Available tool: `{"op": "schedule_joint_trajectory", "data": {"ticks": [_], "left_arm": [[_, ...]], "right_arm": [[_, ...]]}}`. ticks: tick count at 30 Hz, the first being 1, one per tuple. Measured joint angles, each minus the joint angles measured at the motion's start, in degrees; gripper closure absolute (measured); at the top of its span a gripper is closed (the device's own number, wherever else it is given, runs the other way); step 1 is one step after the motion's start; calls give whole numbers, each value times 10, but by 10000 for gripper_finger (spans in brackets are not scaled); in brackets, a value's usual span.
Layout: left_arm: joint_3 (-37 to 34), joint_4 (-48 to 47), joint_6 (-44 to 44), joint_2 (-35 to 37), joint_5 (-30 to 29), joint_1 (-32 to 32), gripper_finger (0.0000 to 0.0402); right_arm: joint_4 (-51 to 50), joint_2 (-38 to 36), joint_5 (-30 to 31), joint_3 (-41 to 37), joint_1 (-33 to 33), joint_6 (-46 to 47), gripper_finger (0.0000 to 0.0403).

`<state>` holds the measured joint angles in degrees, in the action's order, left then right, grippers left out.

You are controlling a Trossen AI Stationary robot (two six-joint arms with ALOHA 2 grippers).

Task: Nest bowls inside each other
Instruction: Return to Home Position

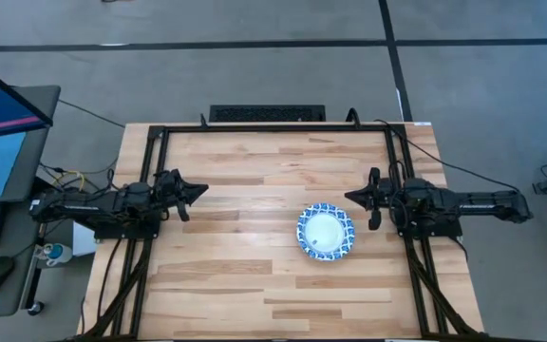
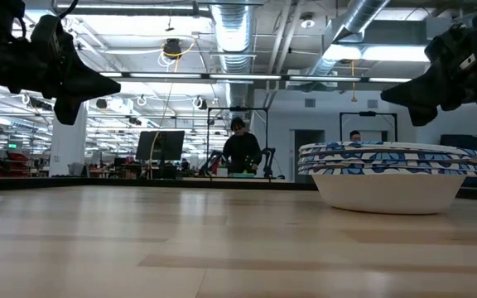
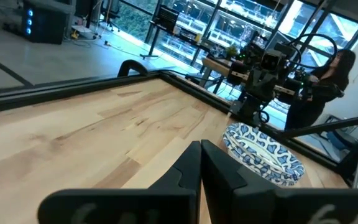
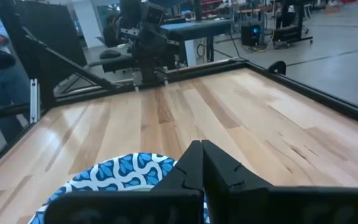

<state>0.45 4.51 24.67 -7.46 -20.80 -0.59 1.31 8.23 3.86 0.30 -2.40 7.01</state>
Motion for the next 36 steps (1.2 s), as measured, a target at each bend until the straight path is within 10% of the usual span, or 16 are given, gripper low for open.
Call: {"op": "schedule_joint_trajectory", "data": {"ticks": [36], "left_arm": [[0, -2, 14, 0, 15, 0, 401]], "right_arm": [[0, 0, -1, 0, 0, 0, 365]]}}
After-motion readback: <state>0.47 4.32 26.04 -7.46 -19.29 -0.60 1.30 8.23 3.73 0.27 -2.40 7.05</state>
